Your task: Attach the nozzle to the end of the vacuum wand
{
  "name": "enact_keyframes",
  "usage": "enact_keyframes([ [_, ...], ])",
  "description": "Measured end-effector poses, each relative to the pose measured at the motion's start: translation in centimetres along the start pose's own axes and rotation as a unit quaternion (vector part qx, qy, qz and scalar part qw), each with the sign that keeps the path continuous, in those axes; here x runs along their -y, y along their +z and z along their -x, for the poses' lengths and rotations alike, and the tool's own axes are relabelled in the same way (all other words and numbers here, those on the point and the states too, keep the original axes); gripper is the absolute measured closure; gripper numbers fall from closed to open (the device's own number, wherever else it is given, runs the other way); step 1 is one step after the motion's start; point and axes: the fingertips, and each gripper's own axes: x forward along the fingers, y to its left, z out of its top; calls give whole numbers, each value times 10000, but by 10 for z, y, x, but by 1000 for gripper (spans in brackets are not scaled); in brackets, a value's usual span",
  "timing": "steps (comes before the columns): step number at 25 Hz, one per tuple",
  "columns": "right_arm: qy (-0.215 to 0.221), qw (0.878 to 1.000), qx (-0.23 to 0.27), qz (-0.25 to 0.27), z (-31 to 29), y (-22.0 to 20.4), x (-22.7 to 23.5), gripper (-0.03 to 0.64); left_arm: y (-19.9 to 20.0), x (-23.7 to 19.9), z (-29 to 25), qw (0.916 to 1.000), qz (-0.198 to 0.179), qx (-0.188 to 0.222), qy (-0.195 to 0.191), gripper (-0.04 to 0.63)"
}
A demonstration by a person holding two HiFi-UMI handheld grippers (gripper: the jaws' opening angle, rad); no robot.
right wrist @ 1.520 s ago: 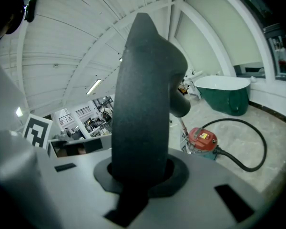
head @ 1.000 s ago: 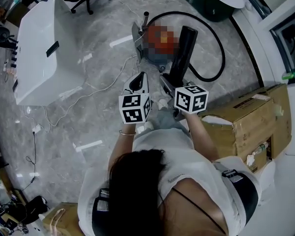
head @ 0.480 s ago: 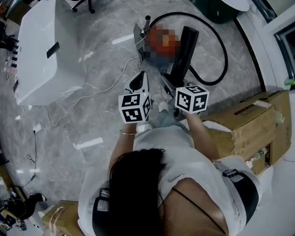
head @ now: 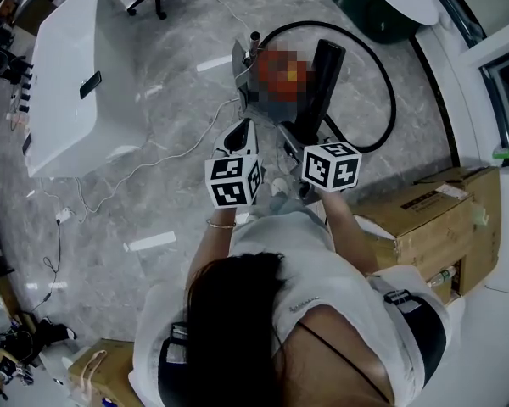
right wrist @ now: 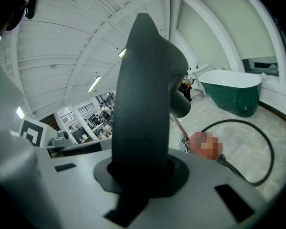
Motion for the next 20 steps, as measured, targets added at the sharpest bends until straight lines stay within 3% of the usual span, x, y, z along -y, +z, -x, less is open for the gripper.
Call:
enact_keyframes([
  [5, 42, 10000, 20, 78, -11, 15, 15, 554, 4, 0, -18, 9999, 77, -44, 76, 592],
  [12, 197, 9995, -97, 234, -26, 27, 28, 554, 9, -14, -39, 9981, 493, -34, 370, 592],
  [20, 395, 9986, -168, 303, -28, 35, 45, 554, 11, -7, -57, 9973, 549, -31, 487, 592],
])
